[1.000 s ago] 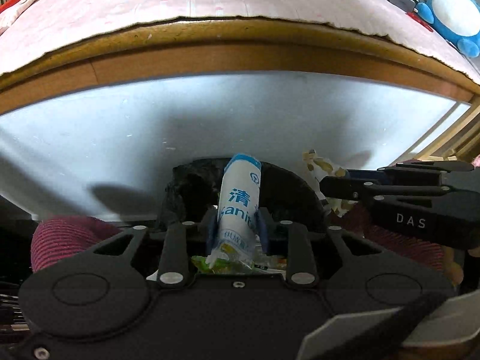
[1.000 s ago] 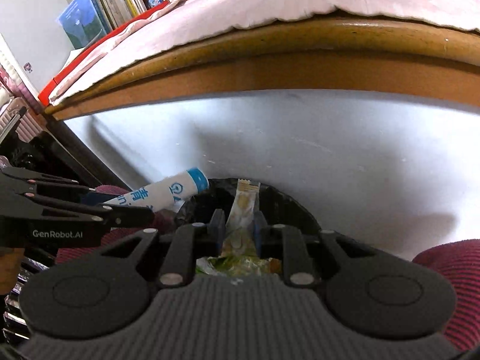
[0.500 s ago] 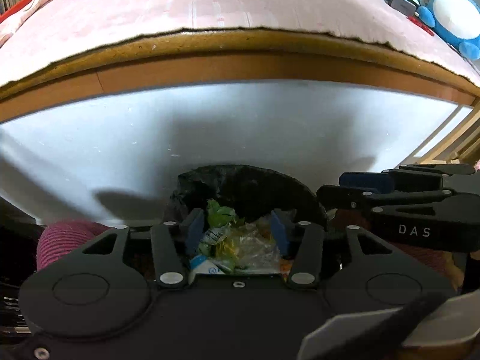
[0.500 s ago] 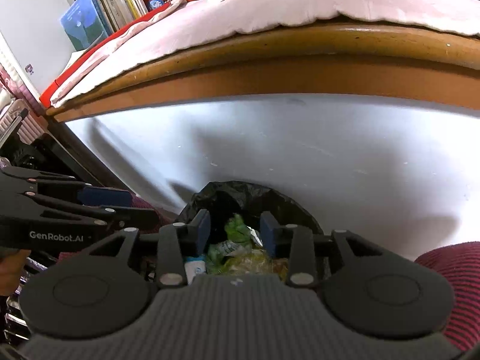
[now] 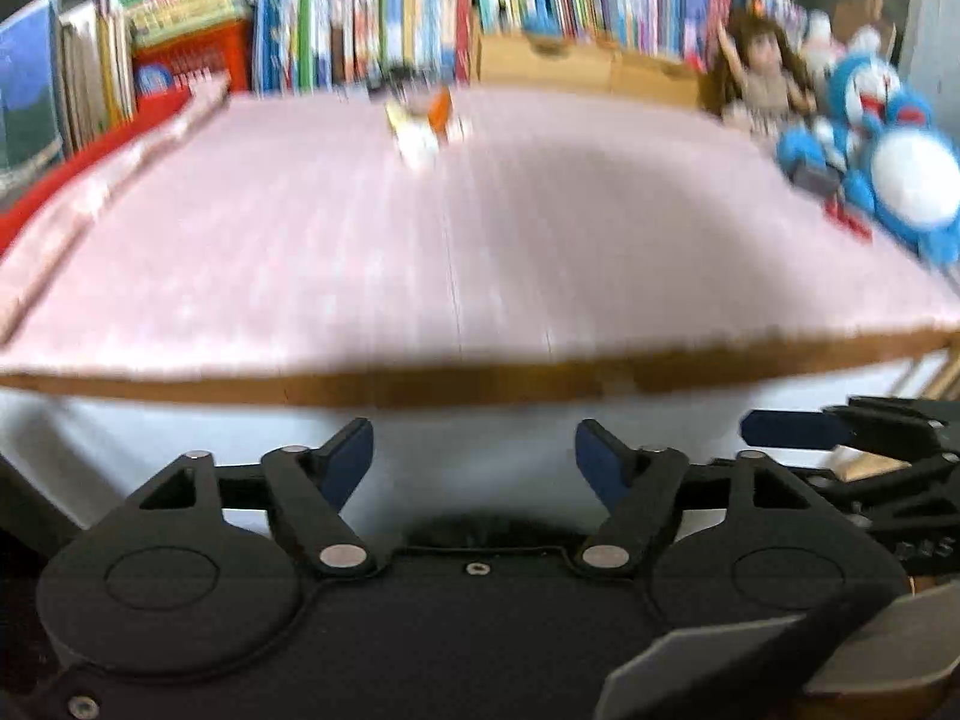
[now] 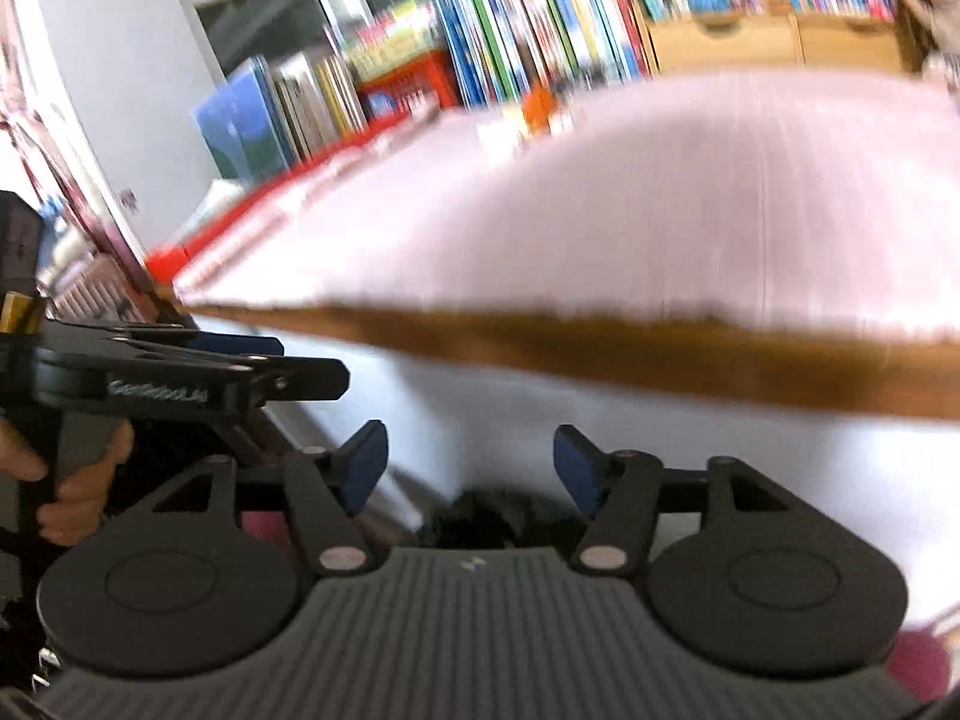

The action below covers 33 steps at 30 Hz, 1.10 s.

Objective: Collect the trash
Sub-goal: 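Raise both tools back over the bed toward the tissue and paper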

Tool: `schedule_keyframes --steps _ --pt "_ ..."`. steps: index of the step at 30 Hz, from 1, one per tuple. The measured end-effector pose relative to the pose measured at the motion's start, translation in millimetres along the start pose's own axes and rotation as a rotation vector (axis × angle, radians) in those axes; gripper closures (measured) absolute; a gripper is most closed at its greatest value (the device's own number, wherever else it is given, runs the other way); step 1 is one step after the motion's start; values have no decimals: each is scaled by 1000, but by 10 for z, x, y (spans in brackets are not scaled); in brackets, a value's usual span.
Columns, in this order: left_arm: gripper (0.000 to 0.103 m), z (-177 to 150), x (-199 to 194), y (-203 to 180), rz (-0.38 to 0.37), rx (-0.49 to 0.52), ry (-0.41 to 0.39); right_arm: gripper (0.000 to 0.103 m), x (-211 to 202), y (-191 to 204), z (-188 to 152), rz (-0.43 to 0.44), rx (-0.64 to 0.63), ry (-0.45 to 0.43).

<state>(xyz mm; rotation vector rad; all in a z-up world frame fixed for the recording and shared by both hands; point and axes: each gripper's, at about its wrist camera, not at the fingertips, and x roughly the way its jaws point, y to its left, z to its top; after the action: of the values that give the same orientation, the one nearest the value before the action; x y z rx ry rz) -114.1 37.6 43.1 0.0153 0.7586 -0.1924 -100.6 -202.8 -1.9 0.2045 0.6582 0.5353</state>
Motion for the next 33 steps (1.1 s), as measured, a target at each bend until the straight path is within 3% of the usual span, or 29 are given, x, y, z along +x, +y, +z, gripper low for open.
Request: schedule_keyframes --steps 7,10,14,18,24,28,33 --pt "22 615 33 198 44 -64 -143 24 3 -36 580 -46 -67 -137" --pt "21 867 159 288 34 -98 -172 35 76 -81 797 -71 -94 -179" --pt "20 1151 463 344 49 -112 -206 39 270 -189 1094 -82 -78 -192" --pt "25 1338 918 278 126 -76 -204 39 573 -314 1395 -129 -95 -177" --pt "37 1521 1526 307 115 -145 -172 49 1107 -563 1731 -181 -81 -100" --pt "39 1650 1779 313 127 -132 -175 52 1446 -739 1903 -167 -13 -40" --pt "56 1777 2101 312 156 -110 -112 53 1780 -822 2067 -173 8 -12"
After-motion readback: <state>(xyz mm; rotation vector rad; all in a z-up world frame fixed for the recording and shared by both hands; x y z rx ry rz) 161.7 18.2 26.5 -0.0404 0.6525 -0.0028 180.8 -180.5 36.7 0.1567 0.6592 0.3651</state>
